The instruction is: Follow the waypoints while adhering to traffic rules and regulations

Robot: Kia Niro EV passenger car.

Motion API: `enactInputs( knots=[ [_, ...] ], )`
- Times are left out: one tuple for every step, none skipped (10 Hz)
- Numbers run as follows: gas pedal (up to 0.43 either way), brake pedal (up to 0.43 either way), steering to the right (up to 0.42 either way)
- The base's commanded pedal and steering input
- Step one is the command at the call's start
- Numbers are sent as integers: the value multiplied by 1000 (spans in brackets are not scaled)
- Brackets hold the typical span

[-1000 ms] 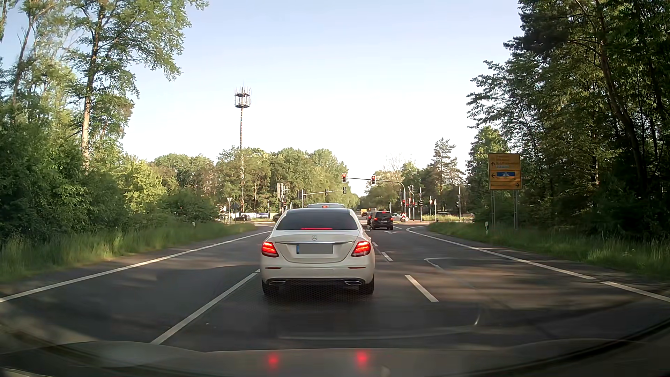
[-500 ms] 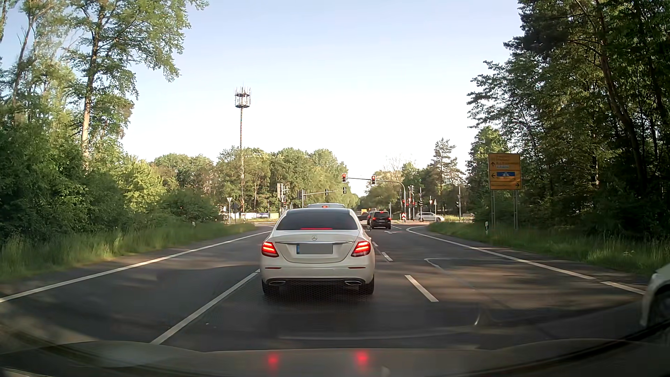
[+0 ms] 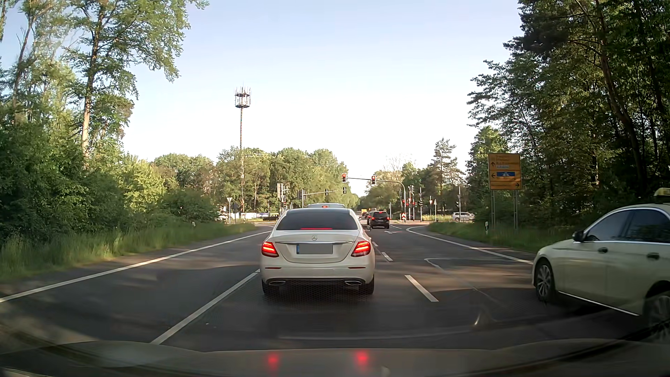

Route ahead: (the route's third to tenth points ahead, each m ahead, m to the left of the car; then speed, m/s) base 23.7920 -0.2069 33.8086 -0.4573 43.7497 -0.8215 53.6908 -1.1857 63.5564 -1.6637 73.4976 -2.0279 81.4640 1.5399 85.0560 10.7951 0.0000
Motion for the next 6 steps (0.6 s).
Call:
enactInputs(
  knots=[
    [0, 6, -4],
    [0, 0, -4],
    [0, 0, -4],
    [0, 0, -5],
    [0, 0, -5],
    [0, 6, -5]
  ],
)
